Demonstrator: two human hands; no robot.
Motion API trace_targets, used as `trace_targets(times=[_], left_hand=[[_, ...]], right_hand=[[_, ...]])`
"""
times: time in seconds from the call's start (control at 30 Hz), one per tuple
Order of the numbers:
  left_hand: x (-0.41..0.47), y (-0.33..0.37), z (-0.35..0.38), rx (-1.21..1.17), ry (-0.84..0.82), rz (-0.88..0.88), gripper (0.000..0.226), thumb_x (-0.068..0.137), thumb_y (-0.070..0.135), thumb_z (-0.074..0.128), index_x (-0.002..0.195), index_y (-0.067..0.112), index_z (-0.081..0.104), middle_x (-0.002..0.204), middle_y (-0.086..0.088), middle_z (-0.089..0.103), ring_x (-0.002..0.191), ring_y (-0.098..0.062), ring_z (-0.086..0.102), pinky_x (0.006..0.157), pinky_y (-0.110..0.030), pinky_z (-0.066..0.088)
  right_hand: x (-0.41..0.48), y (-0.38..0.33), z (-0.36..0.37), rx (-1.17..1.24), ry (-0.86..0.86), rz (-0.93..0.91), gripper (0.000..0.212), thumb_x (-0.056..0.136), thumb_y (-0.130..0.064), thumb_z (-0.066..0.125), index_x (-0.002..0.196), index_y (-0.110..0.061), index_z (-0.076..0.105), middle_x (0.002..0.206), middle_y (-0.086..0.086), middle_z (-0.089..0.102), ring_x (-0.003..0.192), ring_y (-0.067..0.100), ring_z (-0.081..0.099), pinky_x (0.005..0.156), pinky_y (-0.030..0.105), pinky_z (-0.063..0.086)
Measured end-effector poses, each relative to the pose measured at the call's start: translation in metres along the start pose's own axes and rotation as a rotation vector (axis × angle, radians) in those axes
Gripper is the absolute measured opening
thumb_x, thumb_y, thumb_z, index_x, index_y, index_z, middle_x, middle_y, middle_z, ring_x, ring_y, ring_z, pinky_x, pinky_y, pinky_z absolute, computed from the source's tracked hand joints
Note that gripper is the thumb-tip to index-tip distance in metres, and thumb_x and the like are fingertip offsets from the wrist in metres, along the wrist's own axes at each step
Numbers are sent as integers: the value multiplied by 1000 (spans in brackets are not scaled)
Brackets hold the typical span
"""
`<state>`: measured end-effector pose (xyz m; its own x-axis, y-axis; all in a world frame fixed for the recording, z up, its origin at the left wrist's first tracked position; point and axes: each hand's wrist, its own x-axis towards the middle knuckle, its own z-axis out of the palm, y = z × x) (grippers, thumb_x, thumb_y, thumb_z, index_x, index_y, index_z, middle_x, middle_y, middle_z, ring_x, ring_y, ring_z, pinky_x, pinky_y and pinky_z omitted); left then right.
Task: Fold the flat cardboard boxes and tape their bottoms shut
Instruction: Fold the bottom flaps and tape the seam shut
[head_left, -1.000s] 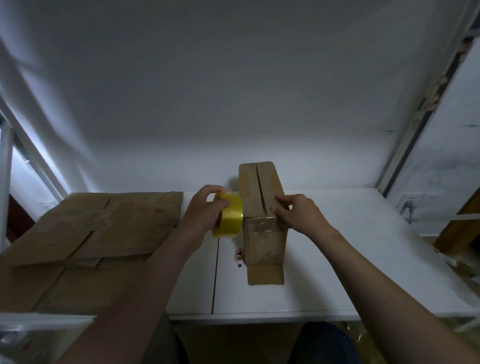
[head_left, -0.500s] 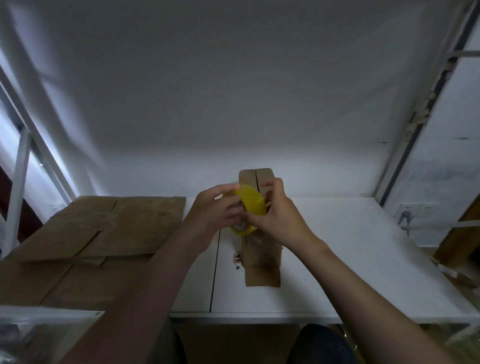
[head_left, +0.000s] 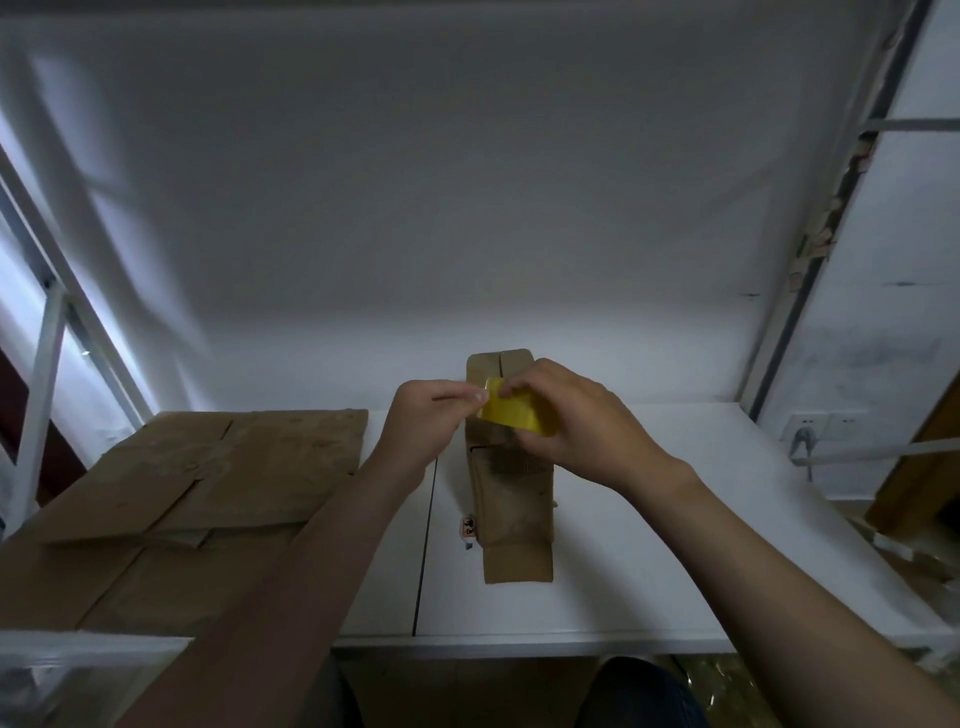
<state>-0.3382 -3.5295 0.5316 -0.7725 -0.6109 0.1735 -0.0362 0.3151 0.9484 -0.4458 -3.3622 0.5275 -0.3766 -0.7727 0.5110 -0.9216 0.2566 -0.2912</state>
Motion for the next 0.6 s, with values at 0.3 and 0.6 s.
trace_targets(times=[0.3, 0.6], left_hand=[[-1, -5, 8, 36, -53, -96, 19, 96, 23, 68, 108, 11, 77, 85, 13, 68, 79, 4, 57, 62, -18, 42], [-2, -16, 1, -77, -19, -224, 14, 93, 31, 71, 100, 20, 76, 90, 3, 68, 81, -14, 53, 71, -29, 44]], right_hand=[[-3, 12, -16, 62, -176, -50, 33, 93, -47, 66, 124, -37, 61, 111, -5, 48, 99, 12, 51, 81, 28, 49], [-13, 28, -15, 149, -128, -23, 47, 84, -48, 77, 125, -38, 58, 115, -16, 55, 102, 2, 50, 83, 14, 42]])
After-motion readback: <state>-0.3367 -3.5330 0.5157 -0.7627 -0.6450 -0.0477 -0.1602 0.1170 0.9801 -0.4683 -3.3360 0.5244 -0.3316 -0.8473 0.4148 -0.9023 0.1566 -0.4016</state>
